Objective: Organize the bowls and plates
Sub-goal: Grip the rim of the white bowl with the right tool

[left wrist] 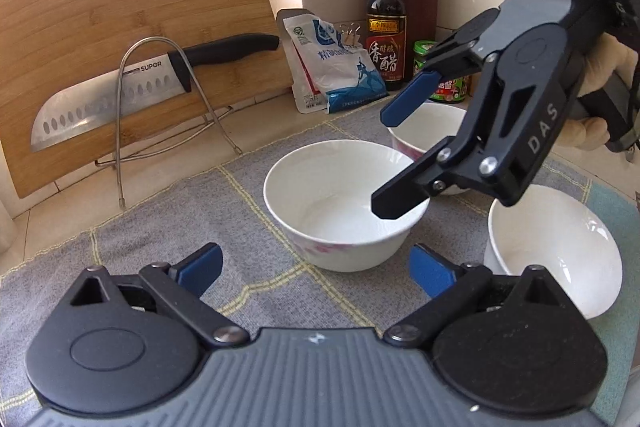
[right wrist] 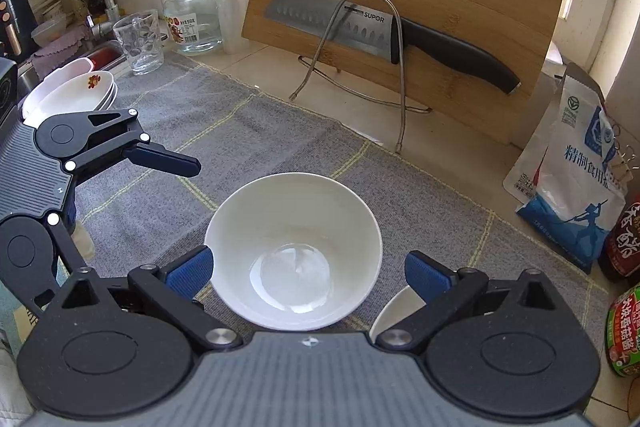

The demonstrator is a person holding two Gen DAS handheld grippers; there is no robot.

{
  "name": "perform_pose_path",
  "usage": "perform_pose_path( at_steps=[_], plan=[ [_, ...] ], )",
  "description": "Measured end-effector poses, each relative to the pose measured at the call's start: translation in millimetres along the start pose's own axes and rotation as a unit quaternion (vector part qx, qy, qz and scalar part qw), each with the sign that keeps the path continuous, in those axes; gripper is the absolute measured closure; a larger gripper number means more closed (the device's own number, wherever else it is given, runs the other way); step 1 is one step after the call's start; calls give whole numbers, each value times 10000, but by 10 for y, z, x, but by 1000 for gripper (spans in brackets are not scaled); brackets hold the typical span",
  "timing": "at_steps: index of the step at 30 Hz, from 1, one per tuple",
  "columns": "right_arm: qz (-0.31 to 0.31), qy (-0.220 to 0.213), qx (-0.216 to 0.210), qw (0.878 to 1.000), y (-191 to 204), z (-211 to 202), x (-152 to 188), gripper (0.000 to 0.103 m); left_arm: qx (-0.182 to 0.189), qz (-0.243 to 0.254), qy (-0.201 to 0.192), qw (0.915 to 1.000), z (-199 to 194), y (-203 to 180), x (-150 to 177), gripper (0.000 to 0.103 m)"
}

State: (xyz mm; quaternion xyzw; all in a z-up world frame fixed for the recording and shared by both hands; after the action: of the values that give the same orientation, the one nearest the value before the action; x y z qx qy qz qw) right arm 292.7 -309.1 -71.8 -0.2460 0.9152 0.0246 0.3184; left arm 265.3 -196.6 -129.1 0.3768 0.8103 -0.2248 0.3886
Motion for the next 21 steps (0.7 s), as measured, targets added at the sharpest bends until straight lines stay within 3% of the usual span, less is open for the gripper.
perform_pose_path(
  at_steps=[4,10,17,21],
  plan=[
    [209,66,-214,9995,-84,94,-28,1,118,19,-24,9999,78,-26,-42,7],
    [312,202,-338,9987,-128,199,-40,14,279,53,5,9996,183,-64,-97,16],
    [393,303,-448,9978,-106,242,-33,25,321,107,16,9994,251,-80,-123,18],
    [474,322,-458,9973,-115,242,-35,25,347,94,18,9994,254,-74,-120,18]
  ],
)
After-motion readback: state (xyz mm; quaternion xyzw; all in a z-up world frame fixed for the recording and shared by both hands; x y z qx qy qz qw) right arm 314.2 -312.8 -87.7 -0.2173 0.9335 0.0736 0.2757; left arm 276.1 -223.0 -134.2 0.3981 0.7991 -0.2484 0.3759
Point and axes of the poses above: each gripper's, at about its wrist camera, not at the fingertips, and z roughly the way its jaws point, y to its left, x to its underside, the point moved 6 cm from there along z, roughly the way its jaws point, and after that the axes turned 11 degrees about x, right-handed, at the moved point
